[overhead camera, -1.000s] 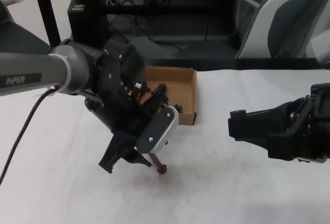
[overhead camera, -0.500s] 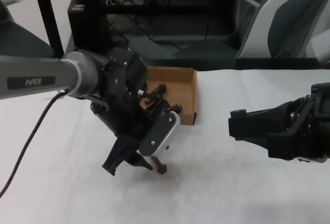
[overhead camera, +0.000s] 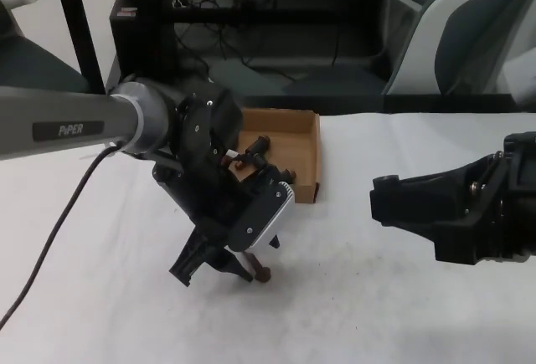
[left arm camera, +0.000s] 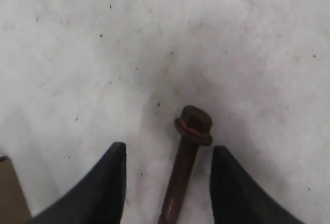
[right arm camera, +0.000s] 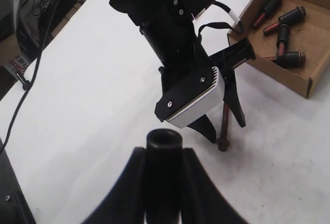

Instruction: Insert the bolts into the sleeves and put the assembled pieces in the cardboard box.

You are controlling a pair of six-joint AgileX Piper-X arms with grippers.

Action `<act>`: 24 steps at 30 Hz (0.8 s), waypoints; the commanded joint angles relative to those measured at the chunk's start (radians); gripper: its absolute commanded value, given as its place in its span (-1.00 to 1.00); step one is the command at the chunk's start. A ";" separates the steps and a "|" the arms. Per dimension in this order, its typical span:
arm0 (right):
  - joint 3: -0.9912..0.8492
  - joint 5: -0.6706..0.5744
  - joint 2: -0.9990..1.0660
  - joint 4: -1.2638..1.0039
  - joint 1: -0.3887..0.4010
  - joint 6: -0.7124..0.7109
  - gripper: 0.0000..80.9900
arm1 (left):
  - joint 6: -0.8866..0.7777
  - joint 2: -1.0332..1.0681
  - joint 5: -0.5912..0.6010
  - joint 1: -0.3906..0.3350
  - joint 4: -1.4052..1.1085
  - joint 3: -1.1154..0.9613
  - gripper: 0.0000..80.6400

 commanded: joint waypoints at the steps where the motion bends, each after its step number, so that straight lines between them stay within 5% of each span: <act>1: -0.003 -0.001 0.011 -0.020 -0.005 -0.014 -0.99 | 0.057 0.003 0.025 -0.001 0.007 -0.012 0.27; 7: -0.003 -0.001 0.012 -0.020 -0.005 -0.014 -0.99 | 0.057 0.003 0.025 -0.001 0.018 -0.012 -0.26; 16: -0.003 -0.001 0.012 -0.022 -0.005 -0.014 -0.99 | 0.057 0.003 0.025 -0.001 0.073 -0.012 -0.33; 21: -0.003 -0.001 0.012 -0.052 -0.005 -0.014 -0.99 | 0.057 0.003 -0.042 -0.001 0.094 -0.012 -0.72; 24: -0.003 -0.001 0.012 -0.066 -0.005 -0.012 -0.99 | 0.049 0.015 -0.053 -0.001 0.094 -0.012 -0.73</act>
